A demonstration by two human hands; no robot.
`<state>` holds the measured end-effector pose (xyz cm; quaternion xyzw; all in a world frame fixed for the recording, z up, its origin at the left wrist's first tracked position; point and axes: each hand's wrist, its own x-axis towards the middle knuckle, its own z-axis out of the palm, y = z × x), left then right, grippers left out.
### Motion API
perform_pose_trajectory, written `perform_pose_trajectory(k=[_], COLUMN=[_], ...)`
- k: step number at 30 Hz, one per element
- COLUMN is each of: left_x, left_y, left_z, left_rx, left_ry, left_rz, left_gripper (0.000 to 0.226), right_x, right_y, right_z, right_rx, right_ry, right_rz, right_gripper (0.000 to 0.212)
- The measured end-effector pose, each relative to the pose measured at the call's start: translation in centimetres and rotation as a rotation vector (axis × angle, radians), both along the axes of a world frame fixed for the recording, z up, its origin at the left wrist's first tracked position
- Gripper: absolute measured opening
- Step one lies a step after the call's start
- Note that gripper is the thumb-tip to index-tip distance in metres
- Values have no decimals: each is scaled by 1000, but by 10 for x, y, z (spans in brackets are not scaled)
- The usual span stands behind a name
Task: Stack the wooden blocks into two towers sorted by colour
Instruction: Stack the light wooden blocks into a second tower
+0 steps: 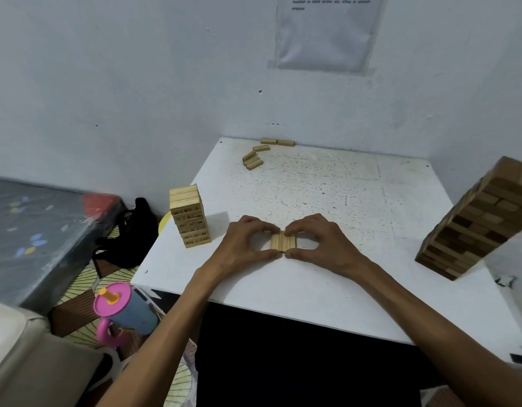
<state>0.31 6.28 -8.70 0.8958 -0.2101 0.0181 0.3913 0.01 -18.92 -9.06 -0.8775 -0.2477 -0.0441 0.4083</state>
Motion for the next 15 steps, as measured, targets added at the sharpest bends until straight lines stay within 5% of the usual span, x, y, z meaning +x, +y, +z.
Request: perform_pose_trajectory(k=[15], left_x=[-6], left_y=[-9], left_z=[1], left_rx=[-38], left_ry=[-78], left_rz=[-5], left_gripper=[32], right_x=[-5], right_y=[1], right_z=[-1], right_rx=[144], right_ry=[26], right_rz=[30], right_gripper=[36])
